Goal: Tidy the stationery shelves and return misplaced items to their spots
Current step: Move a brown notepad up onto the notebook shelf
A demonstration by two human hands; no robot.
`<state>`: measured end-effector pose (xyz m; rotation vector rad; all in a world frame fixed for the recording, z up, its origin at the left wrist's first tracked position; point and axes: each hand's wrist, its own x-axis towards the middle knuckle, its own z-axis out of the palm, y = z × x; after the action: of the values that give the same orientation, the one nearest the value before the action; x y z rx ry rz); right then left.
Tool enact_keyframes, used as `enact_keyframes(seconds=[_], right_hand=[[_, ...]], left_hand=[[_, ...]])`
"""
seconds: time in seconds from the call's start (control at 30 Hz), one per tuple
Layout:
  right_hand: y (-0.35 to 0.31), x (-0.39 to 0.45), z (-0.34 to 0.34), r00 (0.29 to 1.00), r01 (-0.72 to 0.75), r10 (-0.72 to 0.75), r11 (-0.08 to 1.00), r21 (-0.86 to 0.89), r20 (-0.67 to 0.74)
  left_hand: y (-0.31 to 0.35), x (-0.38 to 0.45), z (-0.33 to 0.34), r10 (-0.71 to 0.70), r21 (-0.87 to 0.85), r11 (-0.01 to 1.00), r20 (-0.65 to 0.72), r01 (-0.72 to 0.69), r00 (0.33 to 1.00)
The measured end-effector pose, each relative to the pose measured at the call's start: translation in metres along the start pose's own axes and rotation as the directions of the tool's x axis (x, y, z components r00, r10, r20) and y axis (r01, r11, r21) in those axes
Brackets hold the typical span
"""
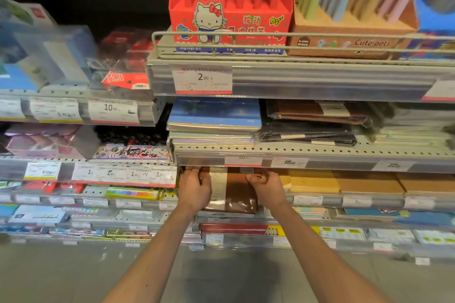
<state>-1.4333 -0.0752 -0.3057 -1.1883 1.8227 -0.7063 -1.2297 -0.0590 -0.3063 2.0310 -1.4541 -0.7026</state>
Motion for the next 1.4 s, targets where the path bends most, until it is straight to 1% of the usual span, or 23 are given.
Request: enact_keyframes(seconds=[0.1,0.2,0.3,0.4,0.47,0.57,0.63,0.77,0.87,0.93,1.0,1.13,1.23,1.4], right_hand=[[0.010,-0.009,-0.002,0.999,0.039,-0.036,0.997,0.070,-0.041],[0.023,-0.018,0.000,0.998,0.060,-0.056,0.989,0.133,-0.037],[0.028,-0.020,0.001,0.994,0.105,-0.102,0.991,0.082,-0.039],[0.029,-0.018,-0.001,0.991,0.133,-0.133,0.991,-0.017,0.018],[0.029,-0.017,-0.004,0.986,0.160,-0.157,0.984,-0.072,0.051],[0.025,-0.020,-0.006,0.985,0.152,-0.144,0.986,-0.075,0.094],[0.023,-0.017,-0.008,0.986,0.143,-0.138,0.989,-0.046,0.094],[0.016,-0.019,-0.014,0.990,0.039,-0.039,0.999,0.005,0.139],[0.021,-0.023,-0.015,0.993,0.028,-0.031,0.999,0.023,0.112],[0.020,-0.030,-0.013,0.995,0.026,-0.029,0.999,0.029,0.094],[0.021,-0.038,-0.012,0.995,0.010,-0.014,0.999,0.036,0.102],[0.024,-0.056,-0.012,0.997,0.035,-0.039,0.998,0.057,0.071],[0.030,-0.070,-0.013,0.998,-0.001,-0.004,0.997,0.072,0.070],[0.052,-0.086,-0.019,0.997,-0.042,0.038,0.997,0.068,0.063]], left_hand=[[-0.006,-0.015,0.001,0.001,-0.106,0.994,-0.026,-0.004,1.000],[-0.013,-0.032,0.004,-0.035,-0.201,0.979,-0.034,0.027,0.999],[-0.018,-0.034,0.006,-0.052,-0.240,0.969,0.022,0.056,0.998],[-0.019,-0.028,0.000,-0.038,-0.187,0.980,0.126,0.062,0.991],[-0.018,-0.024,-0.006,-0.026,-0.185,0.981,0.193,0.063,0.981],[-0.015,-0.021,-0.014,-0.018,-0.173,0.983,0.251,0.063,0.968],[-0.014,-0.020,-0.015,-0.029,-0.214,0.973,0.257,0.086,0.966],[-0.016,-0.024,-0.018,-0.052,-0.282,0.951,0.261,0.128,0.964],[-0.015,-0.028,-0.020,-0.056,-0.322,0.936,0.272,0.146,0.961],[-0.016,-0.032,-0.022,-0.046,-0.342,0.930,0.251,0.133,0.967],[-0.019,-0.035,-0.024,-0.044,-0.364,0.922,0.245,0.134,0.968],[-0.032,-0.042,-0.025,-0.013,-0.344,0.931,0.299,0.120,0.954],[-0.043,-0.050,-0.021,0.016,-0.361,0.926,0.334,0.112,0.942],[-0.045,-0.073,-0.012,0.015,-0.355,0.925,0.388,0.135,0.922]])
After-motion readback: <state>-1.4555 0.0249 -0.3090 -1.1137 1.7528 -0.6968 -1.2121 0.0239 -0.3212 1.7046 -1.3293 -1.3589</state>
